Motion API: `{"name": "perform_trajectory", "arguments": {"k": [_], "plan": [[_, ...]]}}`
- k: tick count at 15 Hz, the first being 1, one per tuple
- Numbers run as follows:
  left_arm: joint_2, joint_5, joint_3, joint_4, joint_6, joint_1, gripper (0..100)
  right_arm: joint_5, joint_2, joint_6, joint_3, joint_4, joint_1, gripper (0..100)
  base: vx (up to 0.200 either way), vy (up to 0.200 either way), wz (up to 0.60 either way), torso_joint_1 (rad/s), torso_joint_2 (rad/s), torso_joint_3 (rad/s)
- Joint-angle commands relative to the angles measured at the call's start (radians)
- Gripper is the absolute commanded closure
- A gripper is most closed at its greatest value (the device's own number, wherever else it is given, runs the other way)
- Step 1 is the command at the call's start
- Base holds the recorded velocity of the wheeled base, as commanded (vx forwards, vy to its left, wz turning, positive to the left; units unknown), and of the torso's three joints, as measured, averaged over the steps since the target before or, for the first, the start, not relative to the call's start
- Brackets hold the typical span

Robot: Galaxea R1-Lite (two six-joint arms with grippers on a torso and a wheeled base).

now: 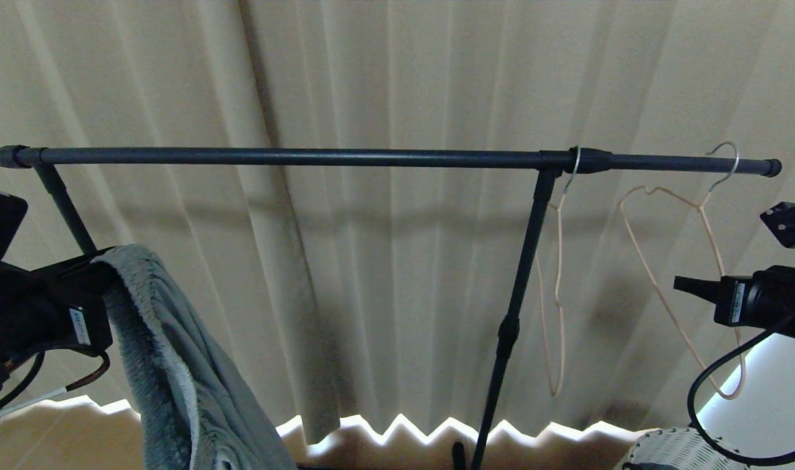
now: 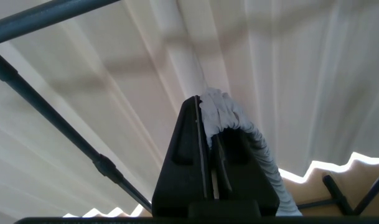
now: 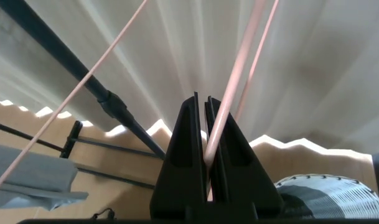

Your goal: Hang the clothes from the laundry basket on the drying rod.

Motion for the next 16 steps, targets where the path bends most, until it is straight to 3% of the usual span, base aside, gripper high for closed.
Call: {"name": "perform_trajectory", "arguments": {"k": [1,7,9,14,16], "plan": [[0.000,0.000,0.001,0.000,0.000,-0.001,100,0.001,0.009,0.000,0.001,-0.001,-0.021,100,0.000,0.000,0.00,0.000,0.00,0.000],[0.000,0.000,0.000,0.000,0.001,-0.001,100,0.004,0.002,-0.002,0.004,-0.018,-0.035,100,0.000,0.000,0.00,0.000,0.00,0.000],[0.001,0.000,0.000,0.000,0.001,0.001,100,0.019,-0.011,-0.019,0.008,-0.075,-0.025,100,0.000,0.000,0.00,0.000,0.00,0.000],[0.009,0.000,0.001,0.000,0.001,-0.001,100,0.024,-0.089,-0.290,0.083,-0.102,-0.024,100,0.000,0.000,0.00,0.000,0.00,0.000],[0.009,0.000,0.001,0.000,0.001,-0.001,100,0.028,-0.129,-0.310,0.102,-0.102,-0.024,100,0.000,0.000,0.00,0.000,0.00,0.000]]}}
